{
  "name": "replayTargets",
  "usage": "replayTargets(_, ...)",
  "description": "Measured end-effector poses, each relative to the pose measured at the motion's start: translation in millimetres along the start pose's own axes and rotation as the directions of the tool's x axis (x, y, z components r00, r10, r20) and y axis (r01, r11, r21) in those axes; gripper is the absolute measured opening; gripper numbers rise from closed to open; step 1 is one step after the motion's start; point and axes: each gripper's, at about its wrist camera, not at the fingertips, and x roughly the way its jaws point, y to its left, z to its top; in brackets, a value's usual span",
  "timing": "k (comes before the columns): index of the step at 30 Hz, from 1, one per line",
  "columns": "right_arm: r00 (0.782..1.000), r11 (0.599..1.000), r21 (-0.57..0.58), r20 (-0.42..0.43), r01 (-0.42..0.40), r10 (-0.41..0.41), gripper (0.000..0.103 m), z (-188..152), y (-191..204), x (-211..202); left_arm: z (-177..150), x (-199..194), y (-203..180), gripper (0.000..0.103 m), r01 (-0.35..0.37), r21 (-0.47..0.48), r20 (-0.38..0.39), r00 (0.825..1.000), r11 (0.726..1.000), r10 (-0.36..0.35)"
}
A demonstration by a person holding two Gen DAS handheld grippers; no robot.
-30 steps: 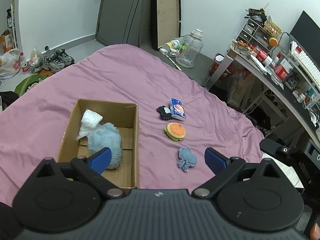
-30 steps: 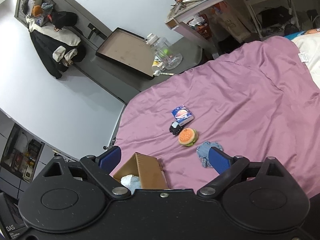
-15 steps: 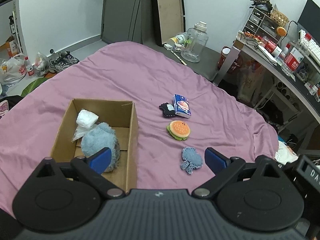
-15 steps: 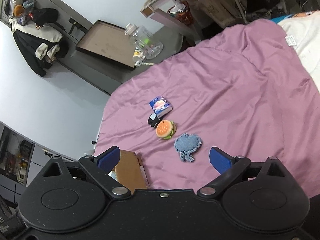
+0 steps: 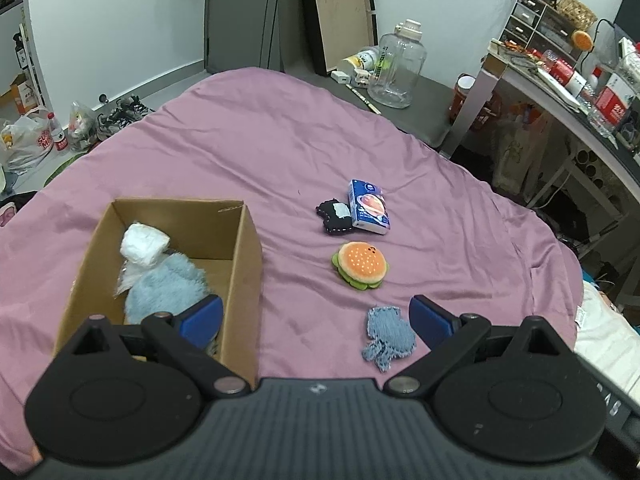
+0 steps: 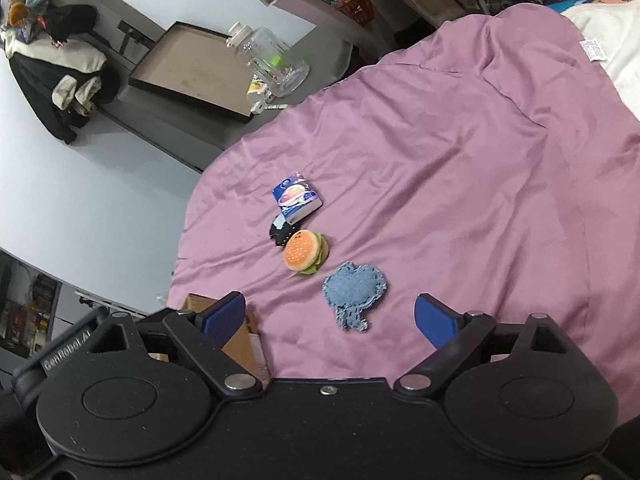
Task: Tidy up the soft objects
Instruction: 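Move the right tool to the blue denim plush while the left tool approaches the burger plush, then close the right tool on the denim plush while the left tool grasps the burger plush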
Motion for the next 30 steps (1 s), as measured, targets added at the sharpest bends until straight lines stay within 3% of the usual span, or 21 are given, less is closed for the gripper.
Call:
replayTargets(5,0.999,1.0,0.005,-0.04,-0.024,0.024,0.082,2.3,-2.0,23.4,7.5,20.2,-5.3,0.099,-0.016,-0.001,-0.008,1.0,1.0,0.016)
replayTargets(13,0.996,1.0,0.024,-0.084,-0.014,0.016,0.076,10.4,-14.0,54.4,19.2,56.1,-14.5,0.098,-0.018,-0.011,-0.031,0.999,1.0,0.018)
replayTargets(17,0.993,0.996,0.084,-0.119,-0.003,0.013,0.065,13.6,-25.9,73.4,21.8,75.1,-17.9,0.097,-0.006,-0.024,-0.052,0.999,1.0,0.005)
replayTargets(24,0.977,0.987,0.158,-0.208,-0.014,0.048,0.063,13.4,-35.9,109.7,23.3,101.5,-22.2,0.096,0.007,-0.046,-0.074,0.997,0.999,-0.011)
replayTargets(27,0.968,0.984,0.176,-0.247,-0.001,0.046,0.051,10.6,-38.7,123.2,25.4,112.3,-26.7,0.096,0.009,-0.043,-0.086,0.996,0.999,-0.013)
replayTargets(29,0.965,0.983,0.183,-0.256,-0.005,0.053,0.028,10.6,-40.4,128.0,26.5,119.2,-30.0,0.096,0.014,-0.037,-0.092,0.996,0.999,-0.018)
replayTargets(30,0.966,0.983,0.185,-0.253,-0.008,0.056,0.027,11.1,-41.5,129.3,26.8,122.8,-32.0,0.096,0.014,-0.032,-0.095,0.995,0.999,-0.017)
